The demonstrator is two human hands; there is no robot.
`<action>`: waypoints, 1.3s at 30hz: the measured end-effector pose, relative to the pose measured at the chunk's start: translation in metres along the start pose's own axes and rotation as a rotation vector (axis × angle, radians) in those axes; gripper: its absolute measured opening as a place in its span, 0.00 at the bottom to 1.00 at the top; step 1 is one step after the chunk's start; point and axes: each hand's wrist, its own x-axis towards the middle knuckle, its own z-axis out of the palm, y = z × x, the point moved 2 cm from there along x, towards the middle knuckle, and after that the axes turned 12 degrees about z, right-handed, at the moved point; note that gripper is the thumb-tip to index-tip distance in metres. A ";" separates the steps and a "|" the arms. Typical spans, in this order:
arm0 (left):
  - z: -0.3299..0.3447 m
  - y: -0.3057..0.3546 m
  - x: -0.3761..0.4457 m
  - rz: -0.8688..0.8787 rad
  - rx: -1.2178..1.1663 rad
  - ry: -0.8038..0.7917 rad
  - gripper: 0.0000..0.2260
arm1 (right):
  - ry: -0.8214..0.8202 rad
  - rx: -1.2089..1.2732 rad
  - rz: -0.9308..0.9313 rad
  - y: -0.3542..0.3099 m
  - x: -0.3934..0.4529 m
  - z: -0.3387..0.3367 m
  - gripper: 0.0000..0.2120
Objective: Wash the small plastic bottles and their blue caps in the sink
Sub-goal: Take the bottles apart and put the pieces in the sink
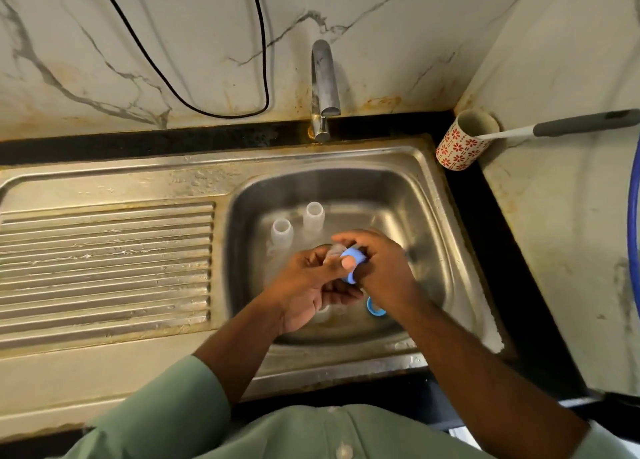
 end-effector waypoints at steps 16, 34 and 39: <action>-0.069 -0.054 0.131 -0.236 0.481 0.572 0.08 | 0.066 -0.273 0.194 0.100 0.104 -0.006 0.22; -0.090 -0.109 0.238 -0.282 0.776 0.527 0.21 | -0.059 -1.060 0.343 0.148 0.214 -0.026 0.11; -0.107 -0.107 0.230 -0.247 1.020 0.487 0.29 | 0.130 -0.965 0.395 0.135 0.211 -0.028 0.23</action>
